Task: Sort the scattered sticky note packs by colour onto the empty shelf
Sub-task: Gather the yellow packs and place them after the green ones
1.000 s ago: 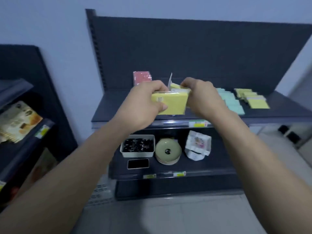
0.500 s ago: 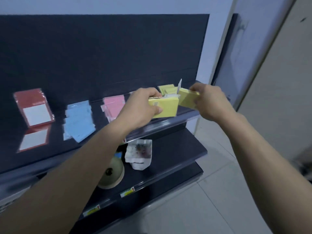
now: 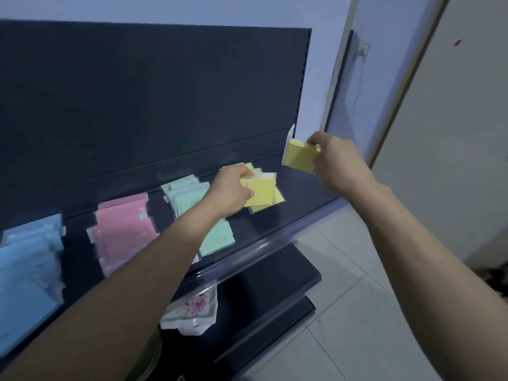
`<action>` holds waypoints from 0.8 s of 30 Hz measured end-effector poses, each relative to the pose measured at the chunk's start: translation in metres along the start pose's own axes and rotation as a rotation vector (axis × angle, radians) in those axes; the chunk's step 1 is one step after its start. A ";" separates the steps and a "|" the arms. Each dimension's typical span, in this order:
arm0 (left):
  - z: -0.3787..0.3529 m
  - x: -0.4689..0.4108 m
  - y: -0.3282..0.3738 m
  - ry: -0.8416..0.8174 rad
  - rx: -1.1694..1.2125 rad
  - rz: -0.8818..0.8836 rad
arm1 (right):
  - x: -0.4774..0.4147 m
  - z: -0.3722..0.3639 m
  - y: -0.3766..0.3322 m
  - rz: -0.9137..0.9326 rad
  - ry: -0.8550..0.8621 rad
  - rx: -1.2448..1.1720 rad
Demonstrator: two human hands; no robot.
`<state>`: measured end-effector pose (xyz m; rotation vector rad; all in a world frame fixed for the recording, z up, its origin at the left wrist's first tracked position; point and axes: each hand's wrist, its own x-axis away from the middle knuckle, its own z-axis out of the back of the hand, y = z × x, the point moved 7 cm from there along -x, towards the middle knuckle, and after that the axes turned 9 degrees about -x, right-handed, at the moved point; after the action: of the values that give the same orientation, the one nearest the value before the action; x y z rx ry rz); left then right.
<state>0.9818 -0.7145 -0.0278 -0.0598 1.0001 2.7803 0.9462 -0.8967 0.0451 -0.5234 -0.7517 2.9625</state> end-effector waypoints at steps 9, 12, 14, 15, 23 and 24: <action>-0.084 -0.061 -0.030 -0.182 0.154 0.148 | -0.071 -0.048 0.042 0.048 -0.185 0.021; -0.100 -0.073 -0.033 -0.122 0.165 0.174 | -0.091 -0.064 0.053 0.102 -0.285 0.022; -0.106 -0.080 -0.034 -0.072 0.127 0.201 | -0.102 -0.071 0.059 0.152 -0.339 0.024; -0.110 -0.083 -0.036 -0.044 0.106 0.228 | -0.109 -0.074 0.063 0.182 -0.372 0.027; -0.120 -0.086 -0.045 0.103 -0.221 0.343 | -0.122 -0.122 0.076 0.329 -0.668 0.069; -0.118 -0.083 -0.044 0.105 -0.256 0.357 | -0.121 -0.129 0.076 0.345 -0.707 0.078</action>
<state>1.0691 -0.7697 -0.1387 -0.0685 0.7292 3.2512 1.1058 -0.9191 -0.0589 0.4890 -0.6088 3.4964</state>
